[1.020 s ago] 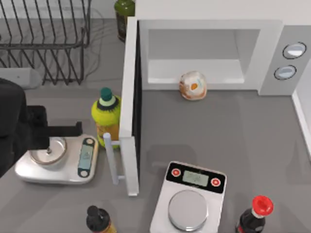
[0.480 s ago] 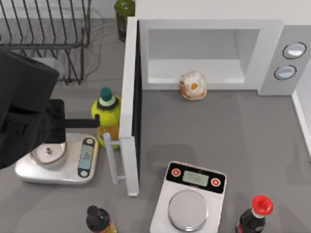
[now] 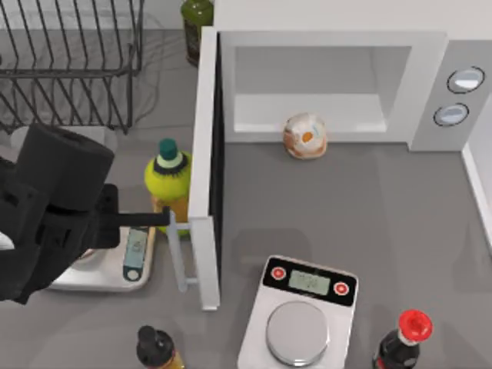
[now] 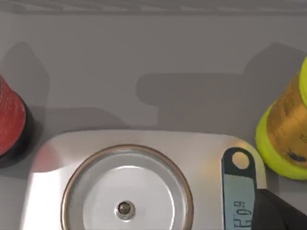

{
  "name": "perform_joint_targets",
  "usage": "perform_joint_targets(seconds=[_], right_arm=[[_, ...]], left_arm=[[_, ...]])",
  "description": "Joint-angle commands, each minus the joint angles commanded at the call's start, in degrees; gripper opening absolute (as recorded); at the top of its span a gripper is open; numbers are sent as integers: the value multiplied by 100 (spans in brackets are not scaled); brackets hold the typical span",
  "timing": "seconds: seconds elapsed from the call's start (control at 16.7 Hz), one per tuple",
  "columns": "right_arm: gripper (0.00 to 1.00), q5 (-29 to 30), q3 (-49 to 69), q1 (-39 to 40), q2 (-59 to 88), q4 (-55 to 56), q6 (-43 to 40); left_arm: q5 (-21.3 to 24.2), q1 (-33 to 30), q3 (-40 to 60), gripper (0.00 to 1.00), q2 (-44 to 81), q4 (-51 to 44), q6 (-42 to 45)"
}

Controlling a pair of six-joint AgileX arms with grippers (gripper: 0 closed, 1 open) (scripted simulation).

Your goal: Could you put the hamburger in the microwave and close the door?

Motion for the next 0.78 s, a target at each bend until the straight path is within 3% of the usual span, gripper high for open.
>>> perform_joint_targets(seconds=[0.3, 0.54, 0.6, 0.78], right_arm=[[100, 0, 0, 0, 0, 0, 0], [100, 0, 0, 0, 0, 0, 0], [100, 0, 0, 0, 0, 0, 0], [100, 0, 0, 0, 0, 0, 0]], left_arm=[[7, 2, -903, 0, 376, 1345, 14], [10, 4, -1019, 0, 465, 1473, 19], [60, -325, -525, 0, 177, 1375, -1], [-143, -545, -306, 0, 390, 1316, -215]])
